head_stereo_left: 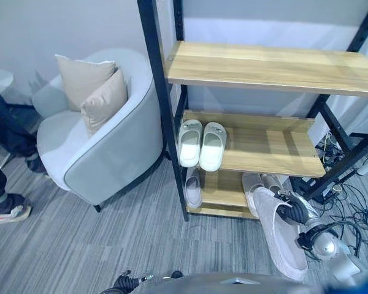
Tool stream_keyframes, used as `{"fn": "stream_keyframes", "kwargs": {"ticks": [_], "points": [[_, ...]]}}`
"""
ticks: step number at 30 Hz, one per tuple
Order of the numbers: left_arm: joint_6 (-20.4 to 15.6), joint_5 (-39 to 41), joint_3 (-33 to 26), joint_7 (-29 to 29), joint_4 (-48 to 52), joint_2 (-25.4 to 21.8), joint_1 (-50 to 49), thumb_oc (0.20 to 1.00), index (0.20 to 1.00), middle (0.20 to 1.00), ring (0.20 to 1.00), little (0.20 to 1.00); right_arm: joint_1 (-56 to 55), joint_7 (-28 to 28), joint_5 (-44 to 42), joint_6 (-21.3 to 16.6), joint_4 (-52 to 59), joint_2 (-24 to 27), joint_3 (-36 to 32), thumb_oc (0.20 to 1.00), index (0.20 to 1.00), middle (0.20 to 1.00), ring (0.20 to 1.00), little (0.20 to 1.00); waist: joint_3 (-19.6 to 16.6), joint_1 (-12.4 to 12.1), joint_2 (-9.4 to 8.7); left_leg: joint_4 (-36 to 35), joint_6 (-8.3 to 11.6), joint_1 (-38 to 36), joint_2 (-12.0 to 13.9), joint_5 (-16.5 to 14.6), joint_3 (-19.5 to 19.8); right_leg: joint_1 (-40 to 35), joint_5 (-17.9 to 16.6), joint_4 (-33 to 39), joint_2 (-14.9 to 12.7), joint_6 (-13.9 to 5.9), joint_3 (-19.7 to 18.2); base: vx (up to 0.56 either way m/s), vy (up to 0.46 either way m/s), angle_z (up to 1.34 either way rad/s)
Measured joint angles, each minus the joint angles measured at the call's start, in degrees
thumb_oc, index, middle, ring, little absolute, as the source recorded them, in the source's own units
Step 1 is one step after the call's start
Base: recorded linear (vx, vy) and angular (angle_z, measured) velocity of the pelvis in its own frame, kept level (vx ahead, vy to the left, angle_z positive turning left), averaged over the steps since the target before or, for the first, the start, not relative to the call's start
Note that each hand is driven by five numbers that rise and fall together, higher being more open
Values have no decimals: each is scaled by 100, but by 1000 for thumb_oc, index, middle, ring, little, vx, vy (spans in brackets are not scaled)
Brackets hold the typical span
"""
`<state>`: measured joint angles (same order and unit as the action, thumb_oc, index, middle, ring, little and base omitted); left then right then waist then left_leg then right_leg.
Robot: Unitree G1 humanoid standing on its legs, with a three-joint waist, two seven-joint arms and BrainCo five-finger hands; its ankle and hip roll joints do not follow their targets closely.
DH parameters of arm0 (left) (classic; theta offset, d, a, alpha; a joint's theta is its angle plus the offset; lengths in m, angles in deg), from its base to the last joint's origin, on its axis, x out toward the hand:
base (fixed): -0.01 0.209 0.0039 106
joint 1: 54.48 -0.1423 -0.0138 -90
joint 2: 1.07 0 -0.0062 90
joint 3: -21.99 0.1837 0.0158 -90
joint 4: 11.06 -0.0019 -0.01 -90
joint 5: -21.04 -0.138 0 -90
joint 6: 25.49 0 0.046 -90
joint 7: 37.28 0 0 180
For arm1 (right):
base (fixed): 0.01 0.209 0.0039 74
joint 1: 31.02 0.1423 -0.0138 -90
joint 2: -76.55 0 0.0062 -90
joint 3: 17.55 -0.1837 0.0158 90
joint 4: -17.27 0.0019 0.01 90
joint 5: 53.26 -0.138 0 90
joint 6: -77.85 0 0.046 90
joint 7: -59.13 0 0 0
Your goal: Arrange the slippers neatly on the shoe rack.
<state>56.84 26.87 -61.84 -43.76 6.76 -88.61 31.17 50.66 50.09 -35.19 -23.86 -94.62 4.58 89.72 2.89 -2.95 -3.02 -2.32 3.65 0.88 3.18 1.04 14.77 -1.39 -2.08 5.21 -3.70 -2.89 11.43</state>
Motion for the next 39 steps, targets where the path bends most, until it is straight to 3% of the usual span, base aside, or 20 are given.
{"fn": "stream_keyframes", "kwargs": {"ticks": [2, 5, 6, 7, 8, 11, 13, 16, 19, 20, 21, 22, 23, 24, 25, 28, 31, 33, 36, 39], "points": [[-51, 94, 13, 0, 140, -12, 175, 1000, 1000, 1000, 1000, 1000, 165, 7, -79, -12, -43, -21, 32, 200, 200, 200, 200, 200, 261, -64, -42, 391, 72, 435, -15, -75, 87, 308, 46, -244, 25, 70, 96, -206, -39, 33], [-68, 374, 47, -15, 252, -96, 545, 1000, 1000, 1000, 1000, 1000, 765, -13, -97, -46, -125, -6, 147, 200, 200, 200, 200, 200, 909, -155, -81, 1159, 194, 1133, -44, -243, 176, 1061, 368, -1241, 17, 231, 205, -228, 18, 21], [-181, 517, 113, -42, 454, -153, 699, 1000, 1000, 1000, 1000, 1000, 1065, -96, -97, -107, -190, 33, 142, 200, 200, 200, 200, 200, 1172, -181, -105, 1898, 178, 1725, -210, -474, 216, 1763, 791, -2251, -169, 292, 243, -232, 86, 31], [-210, 678, 87, -72, 519, -170, 842, 1000, 1000, 1000, 1000, 1000, 1229, -104, -88, -102, -212, 51, 146, 200, 200, 200, 200, 200, 1311, -174, -89, 2197, 131, 2009, -284, -627, 230, 2075, 997, -2666, -267, 321, 281, -183, 107, 27], [-210, 719, 83, -112, 540, -188, 896, 1000, 1000, 1000, 1000, 1000, 1289, -112, -89, -108, -203, 51, 154, 200, 200, 200, 200, 200, 1382, -217, -68, 2369, 107, 2110, -327, -675, 225, 2164, 1036, -2821, -298, 311, 256, -179, 106, 13], [-404, 942, 317, -218, 1311, -374, 969, 1000, 1000, 1000, 1000, 1000, 1717, -367, -70, -107, -139, 574, 510, 200, 200, 200, 200, 200, 1544, -230, 172, 3651, -377, 3240, -543, -1173, 245, 3058, 1219, -3569, -445, 304, 266, -86, 59, -10], [-483, 1125, 269, -371, 1645, -516, 1123, 1000, 1000, 1000, 1000, 1000, 2082, -449, 52, -59, -124, 607, 656, 200, 200, 200, 200, 200, 1764, -277, 116, 4172, -199, 3708, -756, -1305, 97, 3635, 1686, -4635, -793, 275, 211, -83, 50, -6], [-669, 1568, 264, -549, 1983, -724, 1193, 1000, 1000, 1000, 1000, 1000, 2770, -727, 66, -49, -136, 590, 876, 200, 200, 200, 200, 200, 1814, -336, 112, 5371, -187, 4788, -933, -1676, -19, 4666, 2031, -5714, -944, 337, 46, -107, 69, 1], [-477, 1977, -90, -809, 314, -620, 2513, 1000, 1000, 1000, 1000, 1000, 3787, -831, 67, 115, -198, 386, 1357, 200, 200, 200, 200, 200, 1821, -236, 6, 6605, -100, 5731, -1012, -2057, -196, 5648, 2390, -6905, -1026, 376, -231, -53, 71, -15], [-642, 2127, -296, -905, 670, -943, 2928, 1000, 1000, 1000, 1000, 1000, 4225, -1050, 64, 16, 240, 311, 1319, 200, 200, 200, 200, 200, 1668, -85, -164, 7381, -182, 6534, -1027, -2355, -291, 6468, 2598, -7621, -1035, 299, -438, -38, 124, -29], [-786, 2238, -285, -914, 1055, -1151, 3195, 1000, 1000, 1000, 1000, 1000, 4397, -1147, 68, 44, 193, 308, 1248, 200, 200, 200, 200, 200, 1652, 33, -210, 7800, -187, 6968, -1075, -2432, -301, 6871, 2687, -8016, -1046, 316, -508, -20, 128, -26], [-843, 2237, -281, -922, 1203, -1180, 3229, 1000, 1000, 1000, 1000, 1000, 4412, -1152, 68, 97, 162, 315, 1246, 200, 200, 200, 200, 200, 1644, 24, -226, 7968, -183, 7097, -1080, -2493, -338, 7012, 2732, -8178, -1051, 307, -542, -1, 121, 6], [-895, 2462, -85, -1139, 1799, -1138, 3049, 1000, 1000, 1000, 1000, 1000, 4438, -1307, 236, 139, 208, 514, 1263, 200, 200, 200, 200, 200, 1443, 51, -99, 8508, -310, 7541, -1123, -2687, -396, 7403, 3030, -9244, -1144, 507, -685, 39, 82, -11], [-1029, 2517, 66, -1266, 2195, -1109, 2921, 1000, 1000, 1000, 1000, 1000, 4572, -1493, 390, 199, 169, 758, 1264, 200, 200, 200, 200, 200, 1114, -59, -125, 8999, -338, 8081, -1170, -2864, -534, 7751, 3662, -9529, -1109, 305, -873, 41, 55, -8], [-1074, 2515, 122, -1404, 2368, -1149, 2981, 1000, 1000, 1000, 1000, 1000, 4978, -1692, 492, 303, 16, 861, 1255, 200, 200, 200, 200, 200, 1091, -59, -31, 9390, -293, 8514, -1248, -2881, -550, 8147, 3702, -9914, -1128, 176, -910, 85, 85, -11], [-1081, 2452, 289, -1792, 2301, -1215, 3023, 1000, 1000, 1000, 1000, 1000, 5396, -1950, 545, 394, -157, 935, 1038, 200, 200, 200, 200, 200, 1088, -119, 21, 10081, -202, 9008, -1308, -3079, -508, 8627, 3953, -10642, -1194, 225, -977, 81, 55, -2], [-1102, 2375, 158, -2519, 2114, -1616, 3013, 1000, 1000, 1000, 1000, 1000, 6115, -2253, 505, 443, -720, 1209, 1422, 200, 200, 200, 200, 200, 1089, -320, 76, 10756, -147, 9621, -1214, -3252, -514, 9300, 4117, -11342, -1075, 249, -1116, 87, 39, -19], [-1210, 2211, 72, -2812, 1842, -2025, 3063, 1000, 1000, 1000, 1000, 1000, 6788, -2303, 140, 399, -1558, 1189, 1693, 200, 200, 200, 200, 200, 1279, -439, 260, 11551, -112, 9746, -1134, -3613, -624, 9518, 4453, -12174, -1017, 277, -1399, 33, 22, -18], [-1391, 2398, -234, -2873, 655, -2386, 3413, 1000, 1000, 1000, 1000, 1000, 7659, -2326, -424, 370, -2450, 1223, 2407, 200, 200, 200, 200, 200, 2002, -386, 472, 12128, -114, 9756, -1122, -3715, -630, 9625, 4515, -12807, -892, 316, -1556, 24, 14, -13], [-1396, 2689, -210, -2694, 667, -2221, 3341, 1000, 1000, 1000, 1000, 1000, 7928, -2183, -1136, 330, -3505, 852, 2446, 200, 200, 200, 200, 200, 2315, -456, 426, 12351, -97, 9739, -1122, -3731, -583, 9679, 4532, -13109, -825, 374, -1587, 14, -35, -3]]}}
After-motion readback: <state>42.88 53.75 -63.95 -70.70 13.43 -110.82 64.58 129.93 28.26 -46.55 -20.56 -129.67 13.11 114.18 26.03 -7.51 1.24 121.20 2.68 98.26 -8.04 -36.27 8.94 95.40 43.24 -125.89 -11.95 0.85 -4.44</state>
